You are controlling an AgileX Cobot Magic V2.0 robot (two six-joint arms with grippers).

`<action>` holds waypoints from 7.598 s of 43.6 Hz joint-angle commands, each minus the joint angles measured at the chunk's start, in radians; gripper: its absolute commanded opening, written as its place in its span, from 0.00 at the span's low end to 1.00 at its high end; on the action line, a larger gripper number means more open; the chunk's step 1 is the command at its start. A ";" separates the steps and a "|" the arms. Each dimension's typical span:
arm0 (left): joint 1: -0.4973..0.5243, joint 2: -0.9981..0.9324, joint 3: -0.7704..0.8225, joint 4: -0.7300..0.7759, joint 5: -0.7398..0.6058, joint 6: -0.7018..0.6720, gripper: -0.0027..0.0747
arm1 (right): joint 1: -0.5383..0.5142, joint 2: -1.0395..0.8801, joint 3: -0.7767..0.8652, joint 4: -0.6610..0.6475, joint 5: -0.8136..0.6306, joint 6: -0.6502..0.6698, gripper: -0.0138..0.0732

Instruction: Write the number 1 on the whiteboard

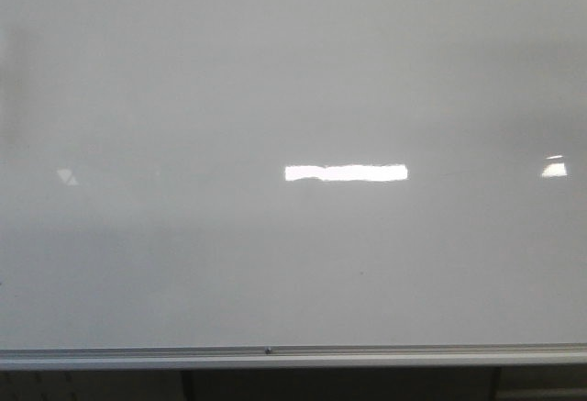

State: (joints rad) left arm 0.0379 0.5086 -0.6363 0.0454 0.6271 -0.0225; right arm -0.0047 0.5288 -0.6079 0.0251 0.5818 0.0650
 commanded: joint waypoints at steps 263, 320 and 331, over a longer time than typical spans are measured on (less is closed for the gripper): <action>-0.841 0.722 -0.547 -0.143 0.474 0.656 0.01 | 0.717 0.846 -0.765 0.605 0.441 -1.078 0.13; -0.333 0.447 -0.443 -0.110 0.343 0.276 0.72 | 0.033 0.344 -0.411 0.176 0.229 -0.259 0.12; -0.333 0.449 -0.424 -0.126 0.272 0.276 0.72 | -0.055 0.265 -0.180 0.183 -0.012 -0.256 0.12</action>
State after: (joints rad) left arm -0.2994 0.9701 -1.0350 -0.0643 0.9815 0.2637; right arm -0.0519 0.7996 -0.8117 0.1916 0.6983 -0.1949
